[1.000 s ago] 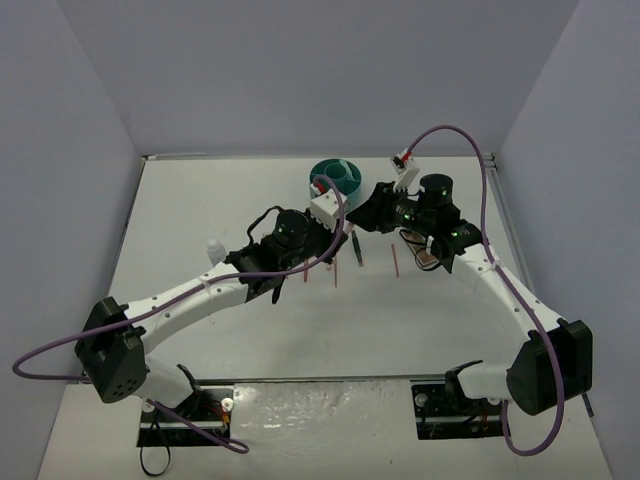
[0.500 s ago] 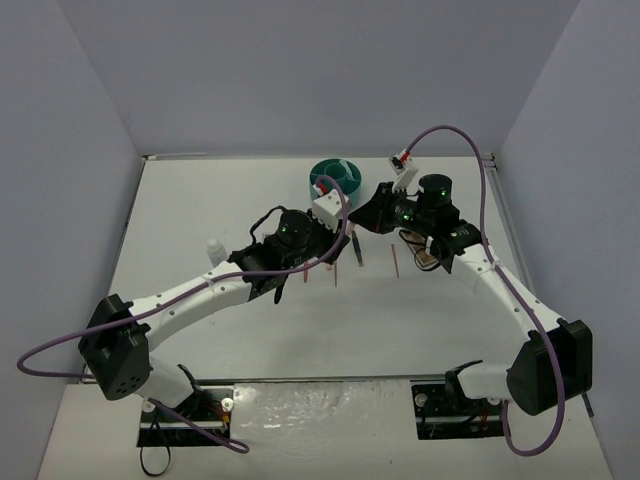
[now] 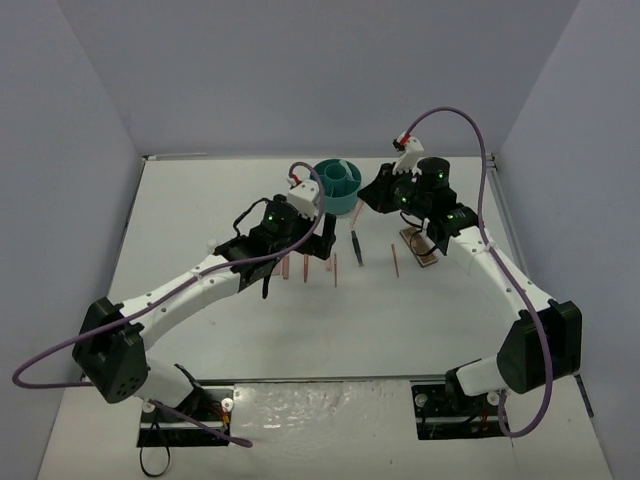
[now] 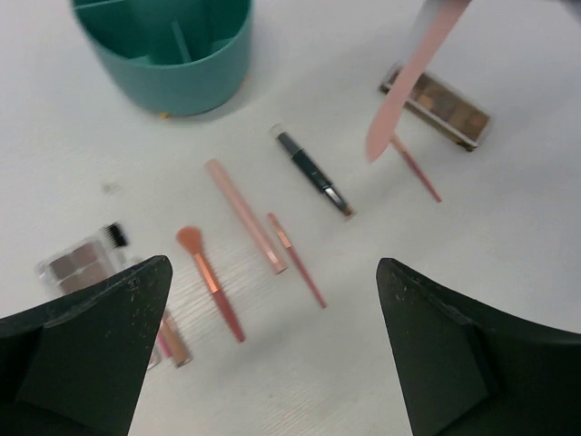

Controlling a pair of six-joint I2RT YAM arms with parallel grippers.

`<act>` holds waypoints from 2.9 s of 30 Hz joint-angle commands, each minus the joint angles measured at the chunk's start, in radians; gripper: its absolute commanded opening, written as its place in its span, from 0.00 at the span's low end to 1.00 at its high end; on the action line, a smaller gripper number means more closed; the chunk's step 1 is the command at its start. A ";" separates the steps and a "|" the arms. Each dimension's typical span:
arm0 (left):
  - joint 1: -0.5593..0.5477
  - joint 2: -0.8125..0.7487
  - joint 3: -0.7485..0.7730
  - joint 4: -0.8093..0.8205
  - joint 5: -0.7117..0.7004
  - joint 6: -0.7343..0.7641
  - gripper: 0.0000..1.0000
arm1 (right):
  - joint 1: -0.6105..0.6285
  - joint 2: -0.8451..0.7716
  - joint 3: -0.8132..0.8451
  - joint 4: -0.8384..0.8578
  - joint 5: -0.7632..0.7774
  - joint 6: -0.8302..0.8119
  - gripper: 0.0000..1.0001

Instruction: Organize the makeup

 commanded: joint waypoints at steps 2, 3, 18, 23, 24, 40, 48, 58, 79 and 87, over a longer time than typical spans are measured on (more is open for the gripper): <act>0.061 -0.170 0.107 -0.221 -0.156 -0.058 0.97 | -0.036 0.146 0.181 0.107 0.127 -0.152 0.00; 0.063 -0.193 0.120 -0.274 -0.193 -0.058 0.97 | -0.042 0.178 0.209 0.121 0.133 -0.170 0.00; 0.148 -0.558 0.189 -0.671 -0.673 0.027 0.97 | -0.060 0.600 0.652 0.194 0.082 -0.376 0.00; 0.211 -0.576 0.117 -0.639 -0.686 0.057 0.97 | -0.052 0.694 0.746 0.160 0.065 -0.424 0.00; 0.232 -0.572 0.104 -0.634 -0.664 0.055 0.97 | -0.052 0.707 0.754 0.158 0.064 -0.428 0.00; 0.503 -0.548 -0.002 -0.572 -0.350 0.003 0.97 | -0.039 0.821 0.800 0.116 0.038 -0.439 0.22; 0.521 -0.552 -0.006 -0.570 -0.315 0.000 0.97 | -0.040 0.760 0.783 0.098 0.069 -0.427 0.59; 0.529 -0.569 -0.017 -0.555 -0.237 0.003 0.97 | -0.057 0.411 0.444 0.002 0.395 -0.290 0.59; 0.537 -0.547 -0.022 -0.554 -0.179 0.005 0.97 | -0.048 0.212 -0.130 -0.240 0.423 -0.011 0.53; 0.541 -0.539 -0.024 -0.555 -0.175 0.004 0.97 | -0.049 0.341 -0.082 -0.243 0.426 -0.024 0.43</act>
